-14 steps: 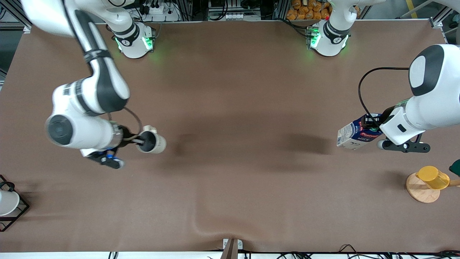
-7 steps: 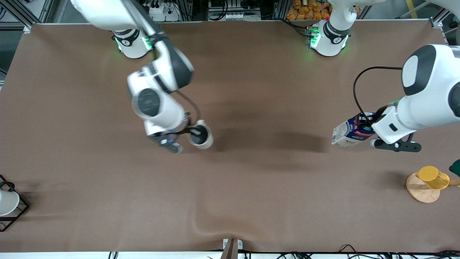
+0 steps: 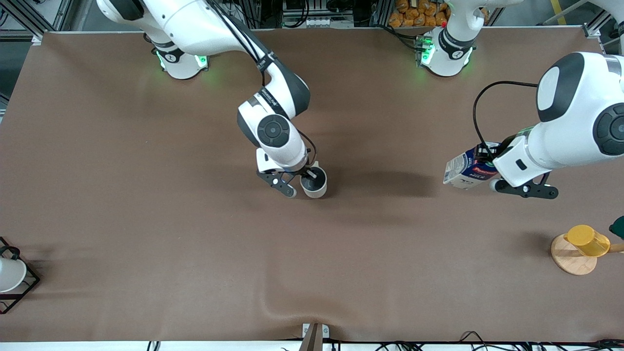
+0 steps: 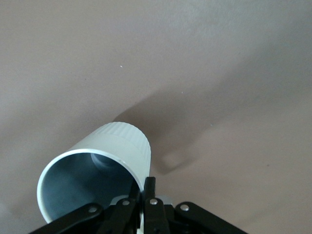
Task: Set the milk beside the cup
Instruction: 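Carry the mug with the right gripper toward the table middle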
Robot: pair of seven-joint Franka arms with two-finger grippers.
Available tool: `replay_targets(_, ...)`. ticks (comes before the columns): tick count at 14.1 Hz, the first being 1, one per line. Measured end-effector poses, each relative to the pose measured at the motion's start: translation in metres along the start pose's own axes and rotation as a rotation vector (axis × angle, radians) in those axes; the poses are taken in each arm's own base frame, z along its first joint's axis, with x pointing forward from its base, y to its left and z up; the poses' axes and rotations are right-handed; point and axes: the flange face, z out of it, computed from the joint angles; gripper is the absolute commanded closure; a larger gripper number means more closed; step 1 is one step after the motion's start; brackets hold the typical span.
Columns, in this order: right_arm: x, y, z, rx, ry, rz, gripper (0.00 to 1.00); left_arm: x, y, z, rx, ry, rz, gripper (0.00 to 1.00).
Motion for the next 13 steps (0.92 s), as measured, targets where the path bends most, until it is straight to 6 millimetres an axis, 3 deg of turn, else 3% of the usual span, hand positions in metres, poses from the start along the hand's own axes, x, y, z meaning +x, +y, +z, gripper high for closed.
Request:
replay_targets(1,-0.003,-0.001,0.007,0.001,0.003,0.0,0.97,0.0,0.003,0.0,0.0,-0.002,0.005,0.87)
replay_targets(2,-0.005,-0.002,0.012,0.001,0.008,-0.003,0.71,-0.001,0.007,0.001,0.0,-0.007,0.013,0.87)
replay_targets(3,-0.006,-0.003,0.014,0.001,0.011,-0.005,0.01,-0.003,0.015,0.001,0.0,-0.018,0.027,0.87)
replay_targets(9,-0.002,-0.009,-0.001,0.005,0.038,-0.019,0.0,-0.013,0.067,0.001,-0.031,-0.04,0.019,0.87)
replay_targets(11,0.002,-0.011,-0.022,-0.035,0.027,-0.015,0.0,-0.018,0.095,0.003,-0.037,-0.047,-0.014,0.87)
replay_targets(13,0.01,-0.011,-0.055,-0.071,0.014,-0.003,0.0,-0.026,0.14,0.005,-0.031,-0.04,-0.06,0.87)
